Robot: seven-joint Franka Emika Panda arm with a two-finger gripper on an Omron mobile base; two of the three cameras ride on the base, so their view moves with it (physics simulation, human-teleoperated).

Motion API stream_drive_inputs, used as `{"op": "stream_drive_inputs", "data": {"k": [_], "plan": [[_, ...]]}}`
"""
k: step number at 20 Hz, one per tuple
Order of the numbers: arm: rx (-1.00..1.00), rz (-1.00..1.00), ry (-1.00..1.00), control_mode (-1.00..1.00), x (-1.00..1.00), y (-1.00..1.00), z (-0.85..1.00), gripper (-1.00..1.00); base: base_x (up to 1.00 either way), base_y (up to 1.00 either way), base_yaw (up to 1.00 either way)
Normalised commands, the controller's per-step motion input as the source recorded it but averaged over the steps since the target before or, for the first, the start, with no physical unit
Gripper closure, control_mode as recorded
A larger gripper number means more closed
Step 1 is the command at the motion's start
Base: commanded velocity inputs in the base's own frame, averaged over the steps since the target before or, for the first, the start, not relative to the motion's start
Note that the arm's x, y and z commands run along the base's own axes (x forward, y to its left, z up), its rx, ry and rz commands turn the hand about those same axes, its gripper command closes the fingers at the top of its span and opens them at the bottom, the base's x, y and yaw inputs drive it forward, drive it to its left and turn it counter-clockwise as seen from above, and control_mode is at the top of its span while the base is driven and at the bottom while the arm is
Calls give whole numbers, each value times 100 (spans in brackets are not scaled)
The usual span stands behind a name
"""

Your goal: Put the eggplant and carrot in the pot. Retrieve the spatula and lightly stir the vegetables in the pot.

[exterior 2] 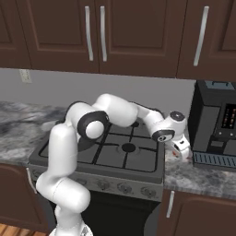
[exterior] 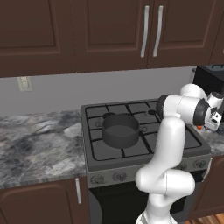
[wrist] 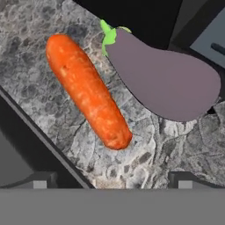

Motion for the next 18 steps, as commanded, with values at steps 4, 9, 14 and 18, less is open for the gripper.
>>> {"op": "stream_drive_inputs", "data": {"k": [4, 9, 14, 18], "plan": [[7, -34, 1, -100, 40, 0, -6, -100, 0, 0, 0], [1, -26, 4, -100, 40, -2, -35, -100, 0, 0, 0], [0, -4, 2, -100, 17, -24, -40, -100, 0, 0, 0], [0, 10, 0, -100, 5, -28, 0, -100, 0, 0, 0]]}}
